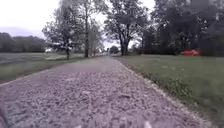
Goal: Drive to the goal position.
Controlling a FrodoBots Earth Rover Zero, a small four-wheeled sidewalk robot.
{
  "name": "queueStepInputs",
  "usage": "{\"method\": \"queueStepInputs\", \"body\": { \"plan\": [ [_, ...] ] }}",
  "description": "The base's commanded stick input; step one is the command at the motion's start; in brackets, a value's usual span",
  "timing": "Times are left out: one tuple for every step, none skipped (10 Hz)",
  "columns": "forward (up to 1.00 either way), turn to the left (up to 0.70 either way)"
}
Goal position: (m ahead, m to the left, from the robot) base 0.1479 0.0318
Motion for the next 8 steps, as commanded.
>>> {"method": "queueStepInputs", "body": {
  "plan": [
    [0.7,0.0],
    [0.7,0.0],
    [0.7,0.0],
    [0.7,0.0],
    [0.7,0.0],
    [0.7,0.0],
    [0.7,0.0],
    [0.7,0.0]
  ]
}}
